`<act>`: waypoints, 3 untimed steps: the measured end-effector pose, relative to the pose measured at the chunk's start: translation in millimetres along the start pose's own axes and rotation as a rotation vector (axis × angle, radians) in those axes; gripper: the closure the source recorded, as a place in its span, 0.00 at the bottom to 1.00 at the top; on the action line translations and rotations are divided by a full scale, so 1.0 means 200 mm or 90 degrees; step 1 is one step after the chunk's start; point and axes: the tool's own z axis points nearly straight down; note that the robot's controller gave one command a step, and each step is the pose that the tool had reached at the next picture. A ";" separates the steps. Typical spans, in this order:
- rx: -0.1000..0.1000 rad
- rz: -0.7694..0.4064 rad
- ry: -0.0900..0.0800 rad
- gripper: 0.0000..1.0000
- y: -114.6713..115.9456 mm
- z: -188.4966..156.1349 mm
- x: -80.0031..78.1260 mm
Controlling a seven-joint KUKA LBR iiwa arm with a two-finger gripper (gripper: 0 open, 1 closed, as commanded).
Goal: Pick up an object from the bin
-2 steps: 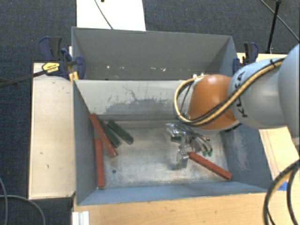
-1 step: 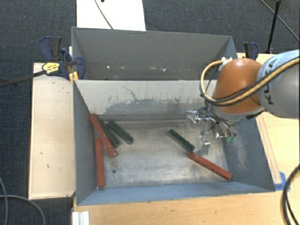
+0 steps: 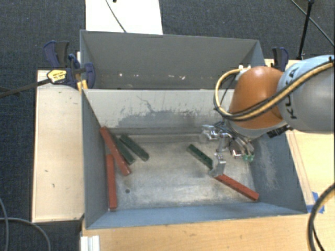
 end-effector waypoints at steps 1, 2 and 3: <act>0.001 0.126 0.001 0.00 -0.05 0.16 0.10; 0.000 0.127 0.000 0.00 -0.05 0.16 0.10; 0.000 0.128 0.000 1.00 -0.05 0.16 0.09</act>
Offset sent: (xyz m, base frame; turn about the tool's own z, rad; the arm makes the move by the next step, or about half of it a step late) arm -0.0180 -0.0123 -0.0318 0.1970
